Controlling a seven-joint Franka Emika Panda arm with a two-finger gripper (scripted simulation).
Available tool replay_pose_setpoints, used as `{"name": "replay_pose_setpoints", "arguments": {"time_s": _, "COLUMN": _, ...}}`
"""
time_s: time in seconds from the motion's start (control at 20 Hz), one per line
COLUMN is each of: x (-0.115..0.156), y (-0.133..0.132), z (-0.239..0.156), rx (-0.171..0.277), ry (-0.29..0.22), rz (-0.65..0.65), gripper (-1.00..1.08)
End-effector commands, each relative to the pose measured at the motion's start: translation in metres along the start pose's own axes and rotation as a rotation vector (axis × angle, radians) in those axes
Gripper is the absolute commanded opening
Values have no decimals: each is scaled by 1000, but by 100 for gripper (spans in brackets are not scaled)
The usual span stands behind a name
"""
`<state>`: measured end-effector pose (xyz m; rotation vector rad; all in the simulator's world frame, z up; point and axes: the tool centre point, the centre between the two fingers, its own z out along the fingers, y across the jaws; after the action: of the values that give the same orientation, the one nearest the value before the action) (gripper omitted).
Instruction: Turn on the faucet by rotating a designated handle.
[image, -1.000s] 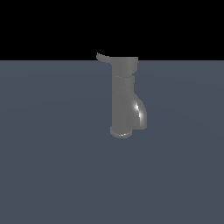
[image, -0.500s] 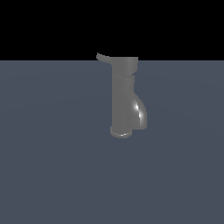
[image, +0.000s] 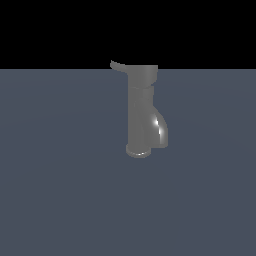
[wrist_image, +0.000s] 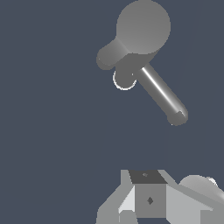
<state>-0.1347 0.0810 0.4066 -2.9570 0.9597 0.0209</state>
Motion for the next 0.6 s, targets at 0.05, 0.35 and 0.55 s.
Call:
{"name": "replay_pose_setpoints", "arguments": {"time_s": 0.05, "x": 13, "y": -13, "z": 11, "rx": 0, "ry": 3, "rz": 84, "gripper": -100}}
{"name": "replay_pose_setpoints", "arguments": {"time_s": 0.35, "x": 37, "y": -31, "z": 29, "rx": -1, "ry": 7, "rz": 225, "gripper": -100}}
{"name": "replay_pose_setpoints", "arguments": {"time_s": 0.55, "x": 54, "y": -41, "z": 40, "rx": -2, "ry": 10, "rz": 319, "gripper": -100}}
